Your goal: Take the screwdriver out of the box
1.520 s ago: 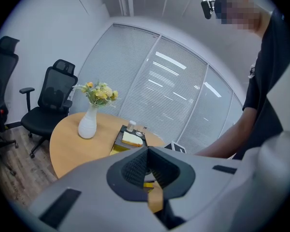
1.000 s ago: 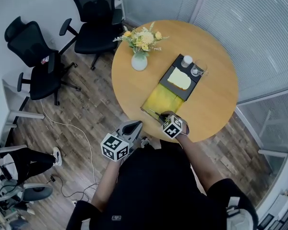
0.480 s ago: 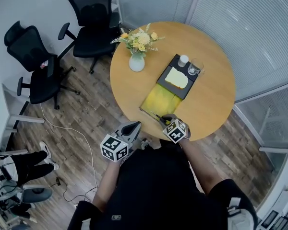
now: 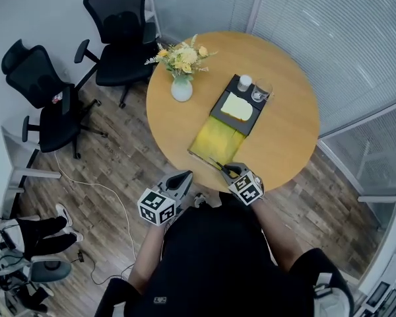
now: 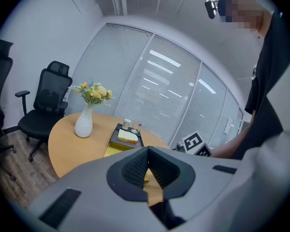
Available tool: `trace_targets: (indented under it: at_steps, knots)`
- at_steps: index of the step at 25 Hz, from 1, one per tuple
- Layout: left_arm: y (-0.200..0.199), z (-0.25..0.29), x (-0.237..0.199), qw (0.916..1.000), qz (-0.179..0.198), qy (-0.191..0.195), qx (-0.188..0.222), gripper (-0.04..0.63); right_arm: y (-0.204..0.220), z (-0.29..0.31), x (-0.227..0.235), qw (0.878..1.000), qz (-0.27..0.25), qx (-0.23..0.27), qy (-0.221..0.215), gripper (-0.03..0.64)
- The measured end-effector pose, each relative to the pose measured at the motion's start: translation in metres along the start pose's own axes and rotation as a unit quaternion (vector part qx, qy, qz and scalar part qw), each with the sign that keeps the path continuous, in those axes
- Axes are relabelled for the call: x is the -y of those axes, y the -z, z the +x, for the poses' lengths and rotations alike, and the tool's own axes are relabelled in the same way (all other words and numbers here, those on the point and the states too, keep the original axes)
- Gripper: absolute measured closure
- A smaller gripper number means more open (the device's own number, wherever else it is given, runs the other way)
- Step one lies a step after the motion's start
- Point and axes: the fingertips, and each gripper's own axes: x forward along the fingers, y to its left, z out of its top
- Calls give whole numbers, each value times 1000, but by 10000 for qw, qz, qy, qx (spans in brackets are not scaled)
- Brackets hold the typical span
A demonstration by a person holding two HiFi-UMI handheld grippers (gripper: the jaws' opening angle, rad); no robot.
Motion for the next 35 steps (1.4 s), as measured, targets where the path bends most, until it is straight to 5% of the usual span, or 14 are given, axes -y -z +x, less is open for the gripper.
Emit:
trace_targets:
  at_steps: [8,14,35]
  knots:
    - [1,5,6,10000,18,84,-31,591,-14,-27,-10,9982,224,537,-119,560]
    - [1,10,9,9999,30,109,-32,591,-34,-45,-1,9870,1128,1092,-331,560]
    - [6,16,24,9996,77,264,-110,591,-47,-78,-3,9807,1136,1529,-440,558]
